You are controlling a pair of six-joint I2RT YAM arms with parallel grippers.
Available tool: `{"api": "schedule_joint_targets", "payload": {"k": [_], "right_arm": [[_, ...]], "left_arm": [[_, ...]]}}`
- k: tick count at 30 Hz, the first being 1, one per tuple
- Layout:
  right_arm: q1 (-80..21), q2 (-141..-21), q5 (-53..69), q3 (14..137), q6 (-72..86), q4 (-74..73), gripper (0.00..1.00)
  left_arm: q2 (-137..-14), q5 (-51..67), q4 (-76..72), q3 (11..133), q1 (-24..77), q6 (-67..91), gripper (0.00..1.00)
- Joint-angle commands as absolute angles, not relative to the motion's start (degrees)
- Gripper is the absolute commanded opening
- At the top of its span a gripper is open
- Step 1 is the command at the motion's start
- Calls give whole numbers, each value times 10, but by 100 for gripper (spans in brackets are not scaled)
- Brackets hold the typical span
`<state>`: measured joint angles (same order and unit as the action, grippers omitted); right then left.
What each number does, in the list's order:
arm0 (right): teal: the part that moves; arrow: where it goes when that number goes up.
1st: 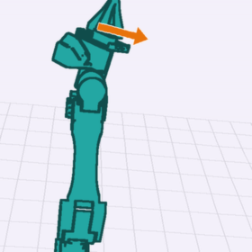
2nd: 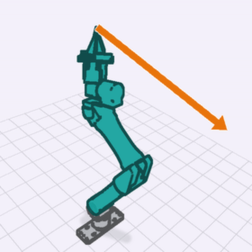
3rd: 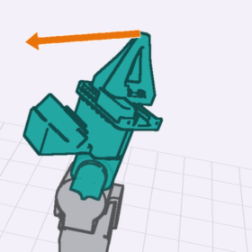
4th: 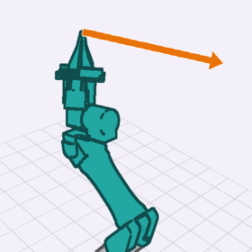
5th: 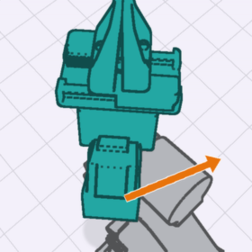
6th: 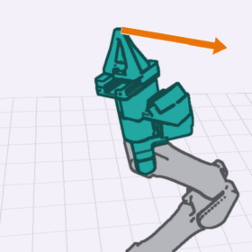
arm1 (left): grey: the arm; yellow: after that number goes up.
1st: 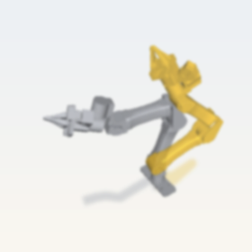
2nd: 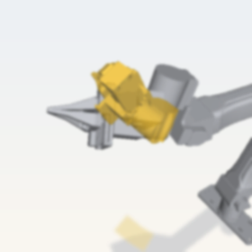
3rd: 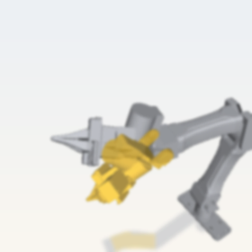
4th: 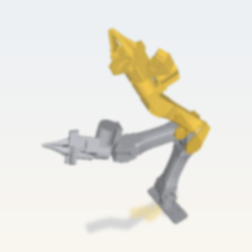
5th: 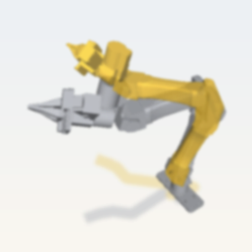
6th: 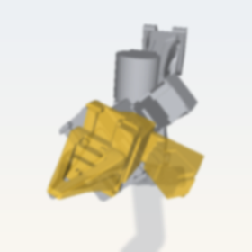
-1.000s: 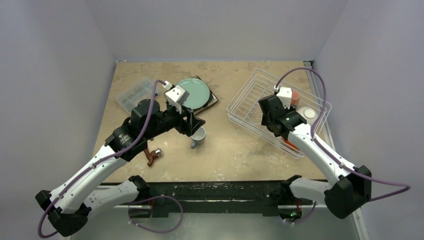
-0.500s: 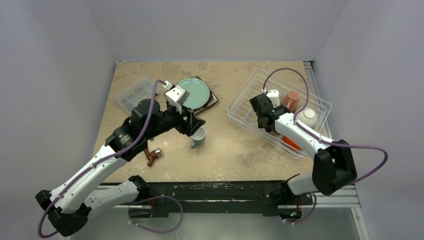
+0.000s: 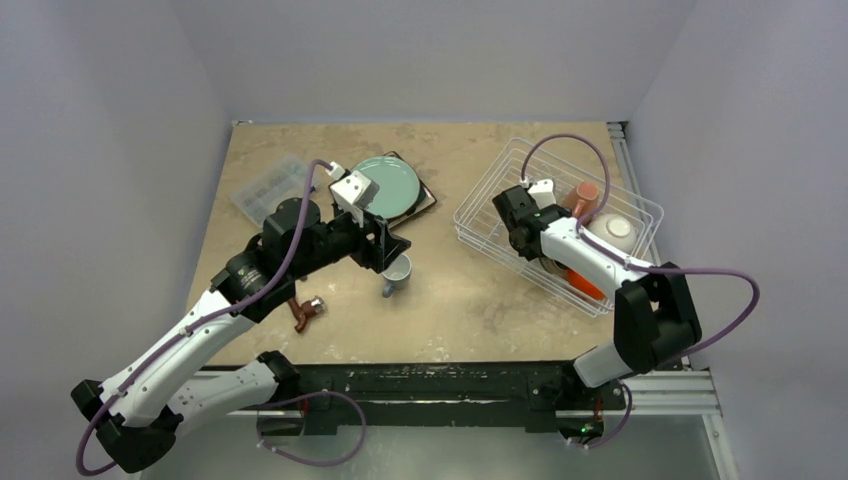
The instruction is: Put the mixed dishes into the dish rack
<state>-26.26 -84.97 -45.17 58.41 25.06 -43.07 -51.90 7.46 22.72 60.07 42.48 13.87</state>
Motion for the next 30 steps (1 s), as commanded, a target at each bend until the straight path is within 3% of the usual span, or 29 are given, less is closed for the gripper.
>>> {"api": "schedule_joint_targets", "payload": {"k": [1, 14, 24, 30], "right_arm": [[-261, -872, -491, 595, 263, -473, 14], [-261, -882, -504, 595, 259, -482, 56], [-262, -895, -530, 599, 280, -497, 63], [-271, -884, -517, 595, 265, -485, 93]], "left_arm": [[-519, 76, 201, 601, 422, 128, 65], [-526, 62, 204, 600, 421, 122, 66], [-525, 59, 205, 601, 418, 120, 65], [-517, 63, 205, 603, 418, 120, 65]]}}
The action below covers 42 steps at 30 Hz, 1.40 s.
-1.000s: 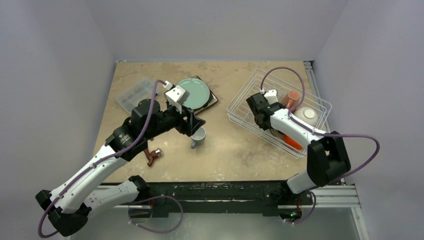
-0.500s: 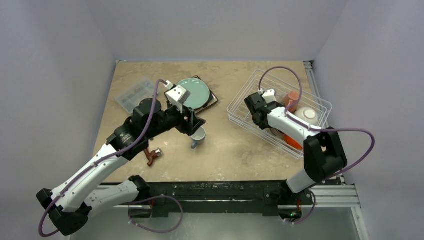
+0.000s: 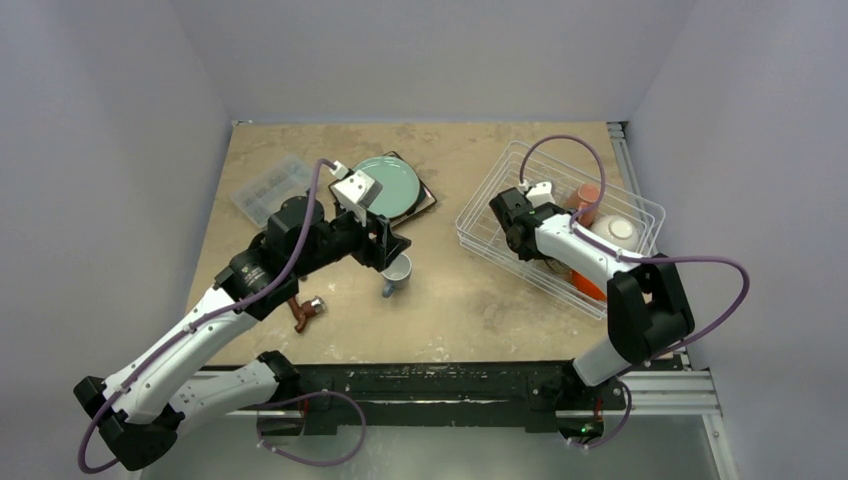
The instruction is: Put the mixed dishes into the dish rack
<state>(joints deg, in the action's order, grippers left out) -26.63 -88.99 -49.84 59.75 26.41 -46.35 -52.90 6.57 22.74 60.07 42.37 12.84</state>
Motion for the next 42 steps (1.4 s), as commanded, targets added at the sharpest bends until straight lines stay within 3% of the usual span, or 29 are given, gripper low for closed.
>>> {"api": "schedule_joint_targets", "payload": {"k": [1, 23, 28, 42], "right_arm": [[-273, -880, -513, 593, 262, -482, 96], [-307, -758, -404, 582, 272, -452, 98], [-306, -737, -426, 586, 297, -433, 98], [-243, -718, -448, 562, 312, -376, 87]], "left_arm": [[-515, 64, 205, 603, 417, 120, 65], [-526, 73, 201, 601, 416, 123, 66], [-527, 70, 202, 601, 416, 123, 66], [-525, 74, 202, 601, 416, 124, 66]]}}
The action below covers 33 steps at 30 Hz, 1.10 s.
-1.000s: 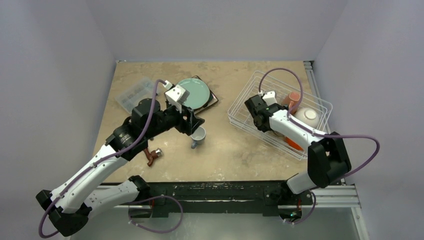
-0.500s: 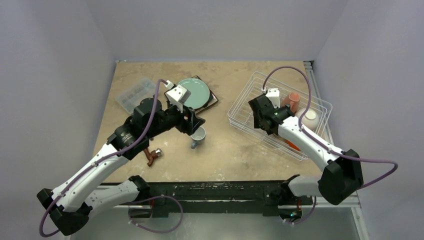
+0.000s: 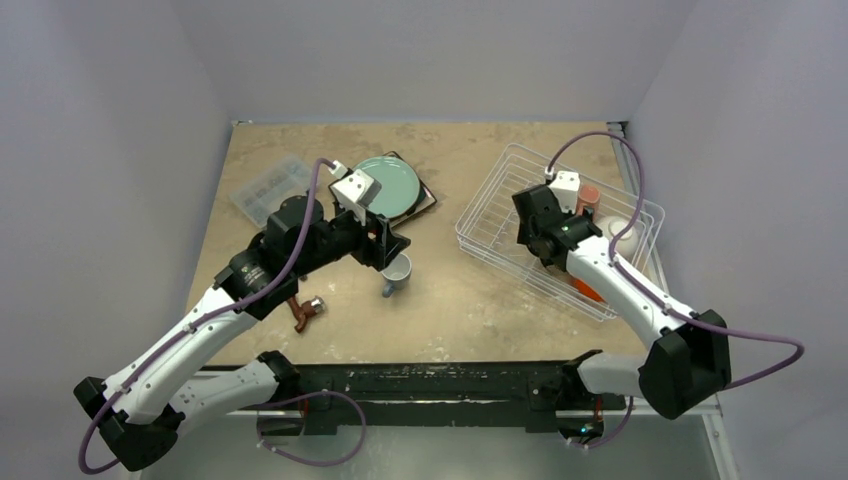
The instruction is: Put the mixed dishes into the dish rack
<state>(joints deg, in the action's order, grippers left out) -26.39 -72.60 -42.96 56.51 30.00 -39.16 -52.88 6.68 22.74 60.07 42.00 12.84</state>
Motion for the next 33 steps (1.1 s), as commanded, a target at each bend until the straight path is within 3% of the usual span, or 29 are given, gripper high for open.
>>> {"api": "schedule_joint_targets", "payload": {"k": [1, 8, 20, 33], "right_arm": [[-232, -711, -432, 558, 309, -370, 87], [-193, -681, -351, 532, 302, -337, 86], [-160, -709, -329, 504, 298, -310, 71], [-50, -748, -299, 512, 278, -260, 55]], "left_arm": [[-525, 75, 202, 602, 416, 124, 66], [-525, 79, 204, 604, 416, 127, 66], [-523, 77, 205, 601, 415, 127, 66], [-522, 76, 205, 603, 416, 127, 66]]}}
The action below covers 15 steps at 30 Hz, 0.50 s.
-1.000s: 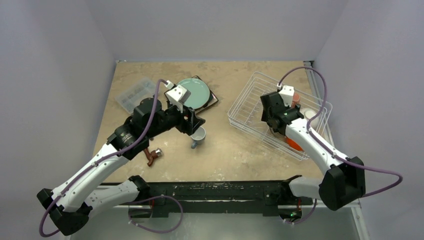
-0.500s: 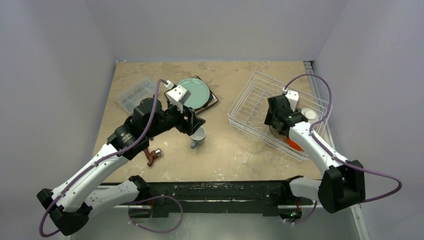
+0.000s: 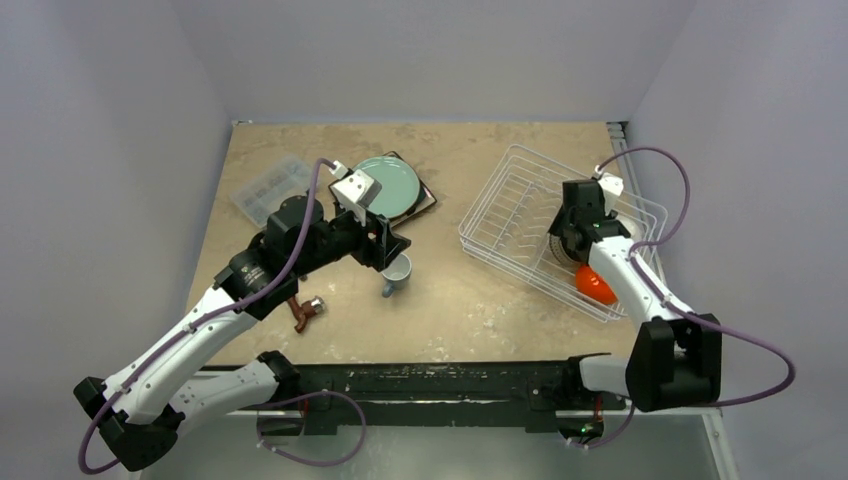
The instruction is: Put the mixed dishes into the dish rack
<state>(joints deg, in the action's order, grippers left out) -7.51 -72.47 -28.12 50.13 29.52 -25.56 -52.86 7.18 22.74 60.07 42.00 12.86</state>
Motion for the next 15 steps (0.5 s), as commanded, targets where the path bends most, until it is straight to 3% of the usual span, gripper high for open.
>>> {"api": "schedule_joint_targets", "payload": {"k": [1, 11, 15], "right_arm": [[-50, -754, -293, 518, 277, -257, 54], [-50, -747, -218, 561, 245, -275, 55], [-53, -680, -145, 533, 217, -260, 66]], "left_arm": [[-523, 77, 205, 603, 416, 127, 66], [-524, 76, 207, 606, 415, 124, 66], [-523, 78, 205, 606, 414, 124, 66]]}}
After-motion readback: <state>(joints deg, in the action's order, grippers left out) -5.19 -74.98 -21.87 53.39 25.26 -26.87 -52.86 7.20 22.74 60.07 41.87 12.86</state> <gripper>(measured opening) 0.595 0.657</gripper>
